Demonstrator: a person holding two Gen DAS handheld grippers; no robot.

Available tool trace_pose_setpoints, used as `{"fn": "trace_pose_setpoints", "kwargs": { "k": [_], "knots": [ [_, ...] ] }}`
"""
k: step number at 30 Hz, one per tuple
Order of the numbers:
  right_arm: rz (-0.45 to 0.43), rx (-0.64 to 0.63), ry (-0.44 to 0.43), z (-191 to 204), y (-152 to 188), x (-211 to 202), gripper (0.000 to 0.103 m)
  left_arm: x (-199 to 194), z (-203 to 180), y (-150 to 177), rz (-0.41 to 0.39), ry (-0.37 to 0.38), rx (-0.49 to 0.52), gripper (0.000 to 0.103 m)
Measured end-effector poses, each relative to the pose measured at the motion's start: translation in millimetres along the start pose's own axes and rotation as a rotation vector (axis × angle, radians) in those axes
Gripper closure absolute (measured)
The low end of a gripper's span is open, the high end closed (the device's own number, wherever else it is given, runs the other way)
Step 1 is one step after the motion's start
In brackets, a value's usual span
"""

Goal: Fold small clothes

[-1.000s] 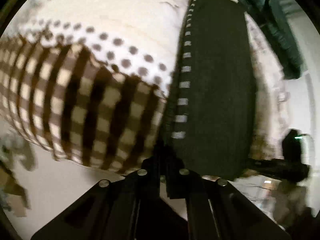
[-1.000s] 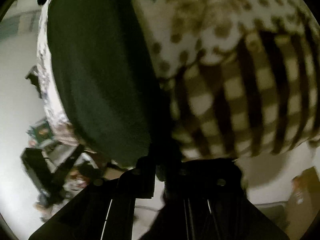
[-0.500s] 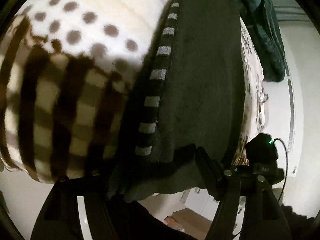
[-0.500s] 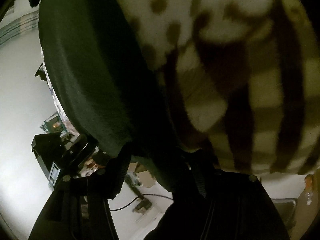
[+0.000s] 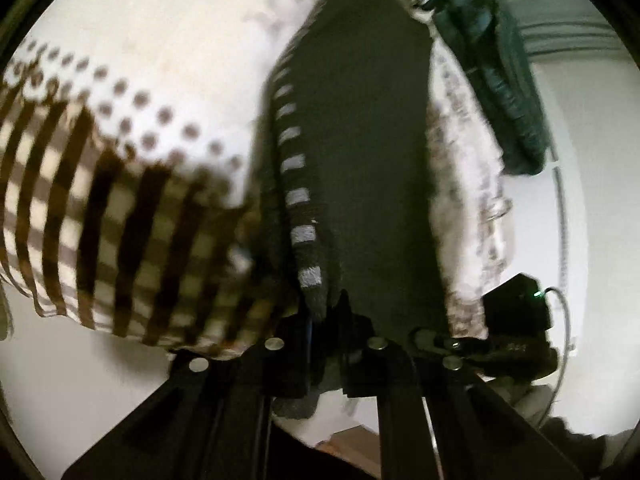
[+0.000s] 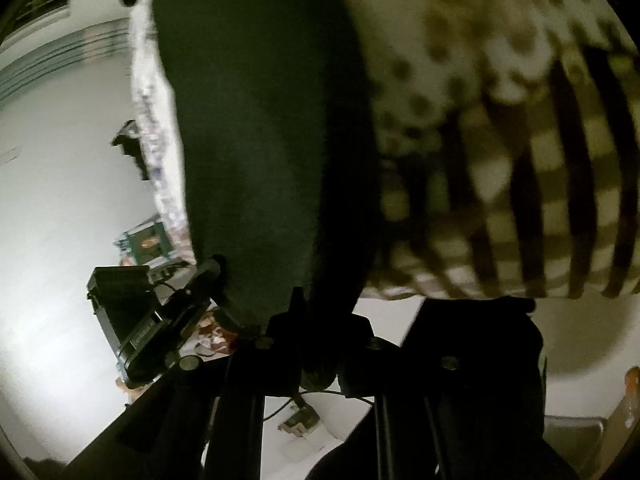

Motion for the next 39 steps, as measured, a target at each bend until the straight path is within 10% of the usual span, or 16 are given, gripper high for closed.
{"fn": "trace_pose_setpoints", "kwargs": {
  "k": [8, 15, 24, 28, 31, 39],
  "knots": [
    [-0.137, -0.101, -0.1, 83, -31, -81, 0.091, -72, -60, -71, -0.213, 0.154, -0.03, 0.098],
    [-0.269, -0.177, -0.061, 147, -139, -140, 0.091, -84, -79, -189, -0.332, 0.188, 0.042, 0.099],
    [-0.223, 0.009, 0.069, 128, -299, -124, 0.091, -40, -29, -305, -0.252, 0.117, -0.013, 0.092],
    [-0.156, 0.075, 0.066, 113, -327, -111, 0.071, -35, -12, -293, -0.184, 0.033, 0.026, 0.054],
    [-0.183, 0.061, 0.048, 109, -317, -119, 0.049, -30, -28, -269, -0.114, 0.02, 0.116, 0.054],
    [-0.214, 0.042, 0.12, 98, -276, -134, 0.049, 36, -50, -237, 0.015, -0.241, 0.263, 0.055]
  ]
}}
Point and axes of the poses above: each gripper's, at about its wrist camera, not at the fingertips, and x roughly the way its jaws point, z to its left, y to its underside, the point moved 8 cm from there along x, roughly the way its jaws point, and after that the axes turned 9 degrees about z, right-handed, at the moved point
